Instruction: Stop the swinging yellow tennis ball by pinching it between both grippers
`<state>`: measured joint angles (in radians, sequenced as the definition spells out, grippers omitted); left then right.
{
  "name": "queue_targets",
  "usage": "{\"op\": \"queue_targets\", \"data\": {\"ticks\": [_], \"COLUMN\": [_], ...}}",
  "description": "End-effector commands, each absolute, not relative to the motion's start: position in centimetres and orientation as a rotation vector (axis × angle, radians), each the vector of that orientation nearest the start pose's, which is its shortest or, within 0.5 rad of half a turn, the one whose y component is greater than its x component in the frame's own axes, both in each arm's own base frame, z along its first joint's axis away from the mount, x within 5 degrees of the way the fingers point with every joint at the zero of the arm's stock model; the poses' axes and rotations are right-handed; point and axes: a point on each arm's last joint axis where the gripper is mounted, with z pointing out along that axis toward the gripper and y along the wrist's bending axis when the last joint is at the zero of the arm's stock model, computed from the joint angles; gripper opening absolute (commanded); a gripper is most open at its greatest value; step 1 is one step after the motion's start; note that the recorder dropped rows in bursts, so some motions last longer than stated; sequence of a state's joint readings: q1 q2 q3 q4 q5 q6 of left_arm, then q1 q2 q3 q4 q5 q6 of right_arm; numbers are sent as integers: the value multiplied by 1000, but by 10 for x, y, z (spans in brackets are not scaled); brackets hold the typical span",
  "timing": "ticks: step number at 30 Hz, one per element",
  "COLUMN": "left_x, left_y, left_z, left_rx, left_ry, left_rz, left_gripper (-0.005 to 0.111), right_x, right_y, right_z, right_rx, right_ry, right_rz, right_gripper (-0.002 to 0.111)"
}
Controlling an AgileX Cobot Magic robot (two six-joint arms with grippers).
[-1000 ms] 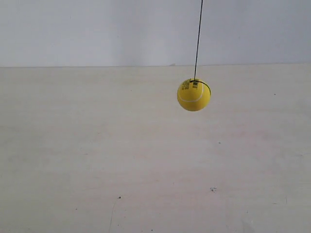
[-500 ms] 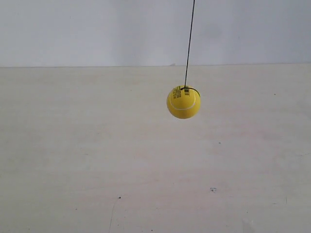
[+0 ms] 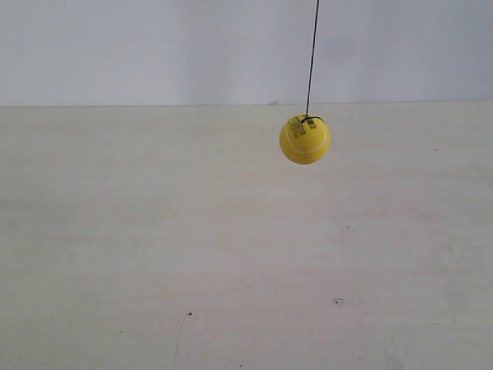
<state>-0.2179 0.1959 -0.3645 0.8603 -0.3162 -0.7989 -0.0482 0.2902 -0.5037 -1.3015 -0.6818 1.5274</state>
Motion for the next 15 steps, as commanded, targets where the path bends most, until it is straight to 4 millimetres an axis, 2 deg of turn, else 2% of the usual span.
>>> {"op": "queue_targets", "data": {"ticks": [1, 5, 9, 12, 15], "left_x": [40, 40, 40, 40, 40], "left_y": [-31, -31, -31, -31, -31], "left_z": [339, 339, 339, 339, 339], "left_rx": [341, 340, 341, 341, 341], "left_ry": [1068, 1070, 1069, 1069, 1069], "left_rz": [-314, -312, -313, -313, -313], "left_gripper": [5, 5, 5, 5, 5], "right_x": [46, 42, 41, 39, 45], "right_y": [36, 21, 1, -2, -2], "right_z": [374, 351, 310, 285, 259], "right_rx": [-253, -156, 48, -8, -53], "right_ry": [1058, 998, 1134, 1277, 1413], "right_rz": [395, 181, 50, -95, -132], "right_gripper": [0, 0, 0, 0, 0]}}
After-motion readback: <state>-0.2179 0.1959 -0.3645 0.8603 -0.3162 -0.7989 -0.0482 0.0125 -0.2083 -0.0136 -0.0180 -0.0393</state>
